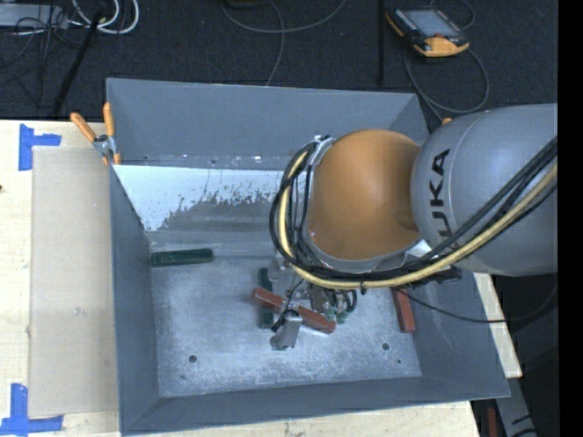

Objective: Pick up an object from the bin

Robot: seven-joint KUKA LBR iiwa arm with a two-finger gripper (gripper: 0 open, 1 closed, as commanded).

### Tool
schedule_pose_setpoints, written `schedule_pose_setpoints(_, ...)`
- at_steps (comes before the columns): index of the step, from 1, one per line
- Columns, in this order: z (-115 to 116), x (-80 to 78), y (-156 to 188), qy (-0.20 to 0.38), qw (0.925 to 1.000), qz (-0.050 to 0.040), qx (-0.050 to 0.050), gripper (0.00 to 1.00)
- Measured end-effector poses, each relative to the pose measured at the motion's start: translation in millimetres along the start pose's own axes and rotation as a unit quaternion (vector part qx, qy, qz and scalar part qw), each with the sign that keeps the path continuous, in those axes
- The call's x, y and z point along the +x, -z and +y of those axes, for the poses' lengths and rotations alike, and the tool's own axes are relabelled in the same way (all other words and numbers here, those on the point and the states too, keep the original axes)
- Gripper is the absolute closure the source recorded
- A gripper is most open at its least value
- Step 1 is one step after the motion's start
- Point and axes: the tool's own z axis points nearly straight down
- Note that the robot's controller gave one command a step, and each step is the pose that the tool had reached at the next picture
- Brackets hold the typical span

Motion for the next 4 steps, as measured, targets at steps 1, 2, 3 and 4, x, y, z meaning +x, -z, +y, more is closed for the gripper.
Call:
schedule_pose_setpoints(1, -77, -40.5, -104, 0.170, 0.9855, 0.0040, -0.001, 0.00)
schedule_pose_setpoints(2, -92, -70.2, -138, 0.179, 0.9839, 0.0015, -0.001, 0.00)
schedule_pose_setpoints(3, -43, -60.5, -136, 0.250, 0.9683, 0.0010, -0.003, 0.00)
schedule_pose_setpoints(4, -45, -61.0, -136, 0.247, 0.9691, 0.0013, -0.002, 1.00)
